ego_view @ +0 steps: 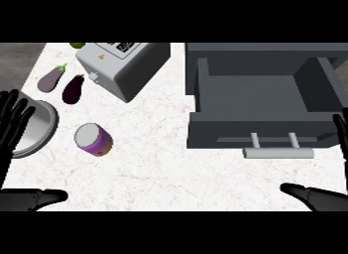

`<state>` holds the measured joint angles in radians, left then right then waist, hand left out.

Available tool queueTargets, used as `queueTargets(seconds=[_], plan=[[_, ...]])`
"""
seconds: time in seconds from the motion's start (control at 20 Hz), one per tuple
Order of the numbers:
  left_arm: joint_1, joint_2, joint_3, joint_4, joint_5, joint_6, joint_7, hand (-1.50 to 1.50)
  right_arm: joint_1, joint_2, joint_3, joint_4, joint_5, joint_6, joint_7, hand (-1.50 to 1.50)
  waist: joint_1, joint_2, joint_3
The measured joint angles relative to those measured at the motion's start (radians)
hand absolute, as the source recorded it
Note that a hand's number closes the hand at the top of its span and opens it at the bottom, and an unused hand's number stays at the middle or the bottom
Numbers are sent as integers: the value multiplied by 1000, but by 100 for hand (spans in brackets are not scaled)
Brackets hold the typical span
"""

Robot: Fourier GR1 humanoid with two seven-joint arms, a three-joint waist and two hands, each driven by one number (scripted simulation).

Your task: Pick up the can, place it into the drawer and close the drawer

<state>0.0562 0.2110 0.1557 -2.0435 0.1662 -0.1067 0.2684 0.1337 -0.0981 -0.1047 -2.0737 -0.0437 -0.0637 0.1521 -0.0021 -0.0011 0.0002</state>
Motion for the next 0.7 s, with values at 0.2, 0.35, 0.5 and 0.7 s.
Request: queueTargets(seconds=[0.2, 0.35, 0.5, 0.7], plan=[[42, 8, 31, -56, 33, -27, 44, -150, 40, -15, -47, -36, -45, 33, 18, -150, 1, 0, 0], [58, 10, 47, -109, 48, -30, 90, -150, 104, -21, -86, -56, -90, 80, -7, -150, 1, -1, 0], [79, 14, 81, -138, 85, -48, 112, -150, 176, -20, -124, -90, -131, 129, -33, -150, 0, -1, 0], [51, 11, 119, -151, 135, -21, 181, -150, 182, -32, -176, -67, -175, 171, -45, -150, -1, 0, 0]])
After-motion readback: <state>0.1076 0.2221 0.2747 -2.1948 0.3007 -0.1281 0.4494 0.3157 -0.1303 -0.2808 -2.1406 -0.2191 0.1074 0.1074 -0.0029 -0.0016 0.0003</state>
